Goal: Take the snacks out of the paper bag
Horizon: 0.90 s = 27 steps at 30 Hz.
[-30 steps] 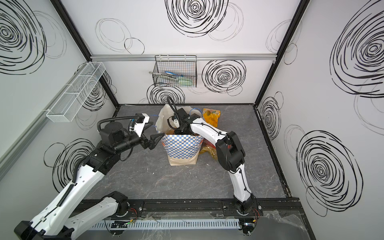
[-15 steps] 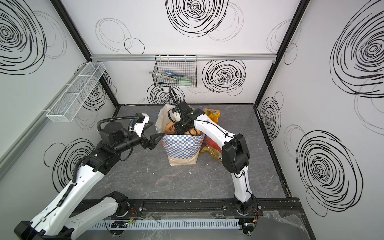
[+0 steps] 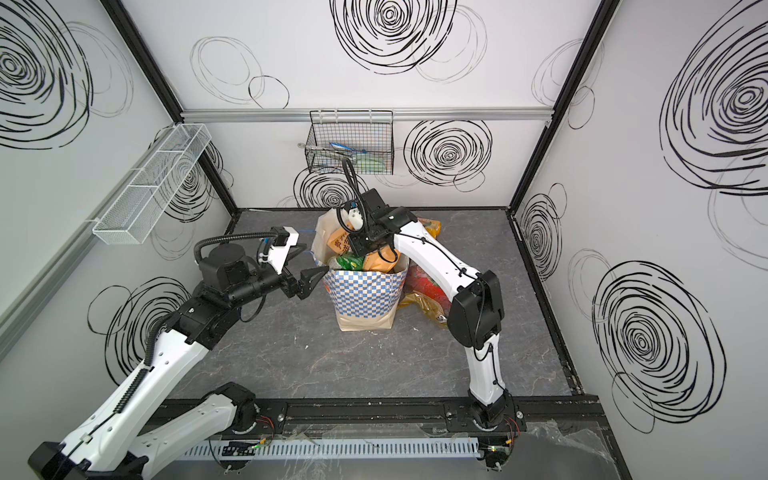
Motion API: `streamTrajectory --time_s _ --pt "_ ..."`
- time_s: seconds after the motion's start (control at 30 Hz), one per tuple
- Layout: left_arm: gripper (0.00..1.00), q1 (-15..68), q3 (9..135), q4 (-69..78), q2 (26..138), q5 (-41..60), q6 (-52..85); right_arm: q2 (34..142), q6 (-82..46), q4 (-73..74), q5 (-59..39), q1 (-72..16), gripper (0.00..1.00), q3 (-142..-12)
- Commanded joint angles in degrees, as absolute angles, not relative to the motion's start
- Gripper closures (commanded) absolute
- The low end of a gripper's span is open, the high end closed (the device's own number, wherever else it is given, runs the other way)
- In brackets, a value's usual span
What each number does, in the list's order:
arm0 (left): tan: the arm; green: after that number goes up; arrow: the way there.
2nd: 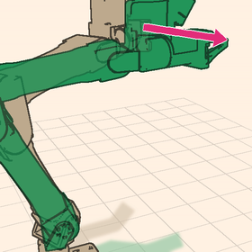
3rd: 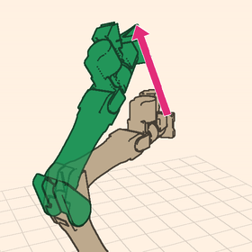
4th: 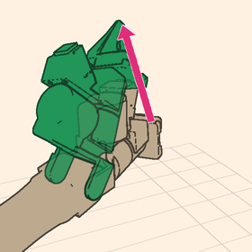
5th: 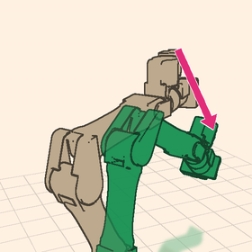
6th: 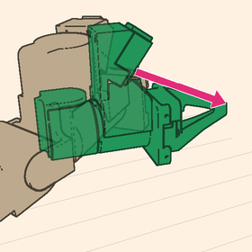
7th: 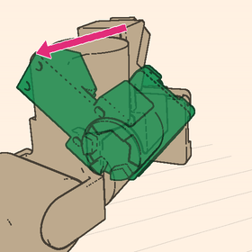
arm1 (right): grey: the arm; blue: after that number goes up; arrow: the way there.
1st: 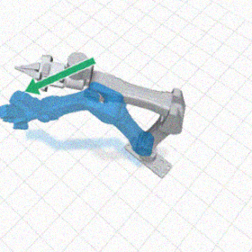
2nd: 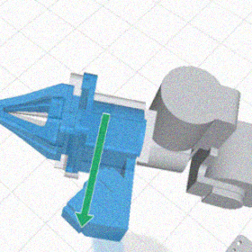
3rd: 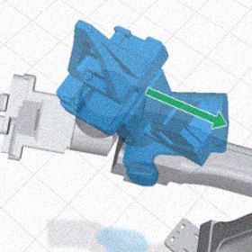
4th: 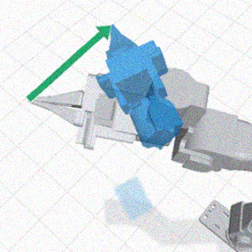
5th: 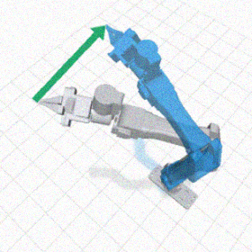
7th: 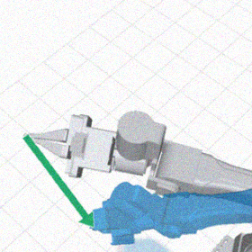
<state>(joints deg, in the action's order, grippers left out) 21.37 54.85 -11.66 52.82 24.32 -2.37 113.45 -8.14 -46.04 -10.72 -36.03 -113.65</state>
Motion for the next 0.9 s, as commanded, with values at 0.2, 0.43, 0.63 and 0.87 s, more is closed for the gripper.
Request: streamTrajectory --time_s 0.2,0.43,0.63,0.87 --pt "0.03 21.2 55.5 -8.7 52.1 24.7 -2.6 106.4 -8.9 -36.4 -11.8 -35.1 1.0 -113.1" --pt "0.03 21.1 55.5 -8.5 52.1 24.9 -2.5 106.2 -9.1 -34.2 -12.2 -34.9 1.0 -112.0" --pt "0.04 20.9 55.5 -8.4 52.1 25.1 -2.4 106.9 -8.8 -33.7 -11.4 -34.8 1.0 -110.5" --pt "0.04 20.8 55.5 -8.4 52.1 25.5 -2.2 106.9 -8.0 -33.5 -6.6 -34.2 1.0 -110.0"
